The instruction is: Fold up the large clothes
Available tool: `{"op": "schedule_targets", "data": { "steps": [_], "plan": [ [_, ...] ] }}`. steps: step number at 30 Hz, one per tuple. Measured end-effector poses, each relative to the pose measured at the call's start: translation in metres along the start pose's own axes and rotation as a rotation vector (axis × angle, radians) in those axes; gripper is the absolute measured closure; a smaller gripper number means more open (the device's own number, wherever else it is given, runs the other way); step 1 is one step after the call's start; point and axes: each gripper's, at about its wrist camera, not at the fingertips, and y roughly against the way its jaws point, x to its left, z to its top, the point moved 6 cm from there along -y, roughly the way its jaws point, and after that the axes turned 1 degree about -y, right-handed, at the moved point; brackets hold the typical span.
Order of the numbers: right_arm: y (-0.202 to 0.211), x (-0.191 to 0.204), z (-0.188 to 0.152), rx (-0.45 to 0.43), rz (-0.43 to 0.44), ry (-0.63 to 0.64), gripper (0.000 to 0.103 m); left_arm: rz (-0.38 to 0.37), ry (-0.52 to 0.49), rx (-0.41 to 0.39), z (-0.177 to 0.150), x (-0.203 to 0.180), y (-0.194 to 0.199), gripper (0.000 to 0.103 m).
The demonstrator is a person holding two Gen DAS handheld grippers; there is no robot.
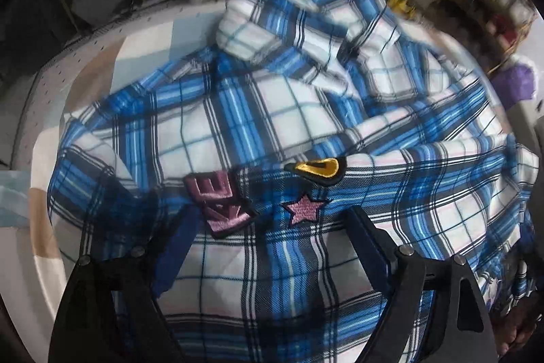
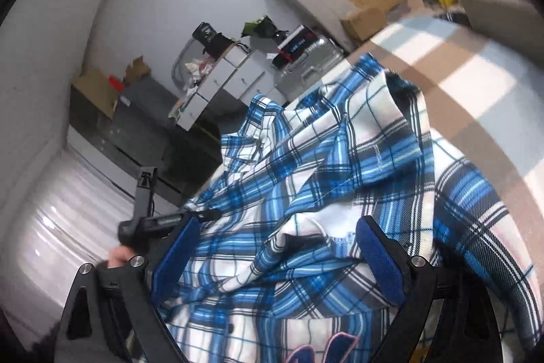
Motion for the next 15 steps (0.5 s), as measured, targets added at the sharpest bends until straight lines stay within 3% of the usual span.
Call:
{"op": "schedule_targets", "data": {
  "steps": [3, 5, 6, 8, 11, 13, 15],
  "plan": [
    [-0.004, 0.002, 0.001, 0.014, 0.004, 0.015, 0.008, 0.013, -0.032, -0.083, -0.003, -0.014, 0.035, 0.019],
    [-0.011, 0.004, 0.0, 0.022, -0.002, 0.044, 0.008, -0.041, -0.068, -0.156, -0.005, -0.035, 0.061, 0.019],
    [-0.013, 0.006, -0.002, 0.023, -0.007, 0.063, 0.008, -0.066, -0.099, -0.183, -0.007, -0.047, 0.072, 0.019],
    [-0.015, 0.011, -0.004, 0.023, -0.009, 0.097, 0.007, -0.047, -0.18, -0.234, -0.01, -0.073, 0.082, 0.019],
    [-0.018, 0.014, -0.007, 0.023, -0.014, 0.12, 0.007, -0.13, -0.228, -0.162, -0.011, -0.092, 0.061, 0.019],
    [-0.018, 0.012, -0.005, 0.018, -0.014, 0.112, 0.007, -0.194, -0.18, -0.093, -0.012, -0.095, 0.038, 0.019],
    [-0.018, 0.008, -0.004, 0.019, -0.011, 0.095, 0.007, -0.235, -0.071, -0.007, -0.016, -0.084, 0.011, 0.023]
  ]
}}
